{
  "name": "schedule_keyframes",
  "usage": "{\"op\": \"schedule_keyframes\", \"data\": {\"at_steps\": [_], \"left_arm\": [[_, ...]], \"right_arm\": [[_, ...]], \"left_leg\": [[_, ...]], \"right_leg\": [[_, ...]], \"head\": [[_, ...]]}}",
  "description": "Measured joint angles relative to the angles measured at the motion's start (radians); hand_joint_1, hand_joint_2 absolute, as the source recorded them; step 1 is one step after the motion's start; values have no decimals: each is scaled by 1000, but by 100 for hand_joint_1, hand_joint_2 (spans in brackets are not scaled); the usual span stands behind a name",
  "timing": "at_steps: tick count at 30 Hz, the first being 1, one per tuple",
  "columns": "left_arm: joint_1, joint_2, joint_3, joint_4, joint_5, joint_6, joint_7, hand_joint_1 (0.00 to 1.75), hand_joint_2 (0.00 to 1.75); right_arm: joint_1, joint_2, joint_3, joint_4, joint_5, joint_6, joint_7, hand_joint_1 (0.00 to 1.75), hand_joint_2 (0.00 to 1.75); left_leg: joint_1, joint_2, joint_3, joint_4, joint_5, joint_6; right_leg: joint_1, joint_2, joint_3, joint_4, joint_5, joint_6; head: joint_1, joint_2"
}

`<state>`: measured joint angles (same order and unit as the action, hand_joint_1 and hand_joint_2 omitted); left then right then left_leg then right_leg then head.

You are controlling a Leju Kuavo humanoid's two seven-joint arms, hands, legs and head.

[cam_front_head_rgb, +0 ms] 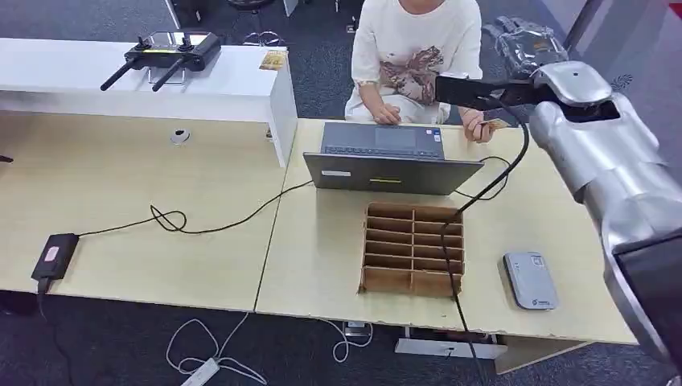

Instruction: Pass the card to the sensor for recognition and then transmit it.

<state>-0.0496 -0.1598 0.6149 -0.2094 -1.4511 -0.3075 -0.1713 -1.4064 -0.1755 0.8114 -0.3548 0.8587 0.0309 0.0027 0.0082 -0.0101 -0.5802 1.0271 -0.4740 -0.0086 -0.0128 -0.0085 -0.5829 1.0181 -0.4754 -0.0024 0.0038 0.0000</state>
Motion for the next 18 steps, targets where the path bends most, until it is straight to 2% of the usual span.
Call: {"op": "schedule_keyframes", "data": {"at_steps": [8,13,18], "left_arm": [[1,0,0,0,7,4,1,0,175],[1,-1,0,0,18,5,4,0,175],[2,-1,0,0,21,5,3,0,175]], "right_arm": [[-7,-30,-20,-8,-9,6,-45,0,175],[-4,-42,-58,-23,-91,13,-101,0,175],[25,-73,-125,-72,-188,57,-163,0,175]], "left_leg": [[0,0,0,0,0,0],[0,0,0,0,0,0],[0,0,0,0,0,0]], "right_leg": [[0,0,0,0,0,0],[0,0,0,0,0,0],[0,0,0,0,0,0]], "head": [[0,0],[0,0],[0,0]]}}
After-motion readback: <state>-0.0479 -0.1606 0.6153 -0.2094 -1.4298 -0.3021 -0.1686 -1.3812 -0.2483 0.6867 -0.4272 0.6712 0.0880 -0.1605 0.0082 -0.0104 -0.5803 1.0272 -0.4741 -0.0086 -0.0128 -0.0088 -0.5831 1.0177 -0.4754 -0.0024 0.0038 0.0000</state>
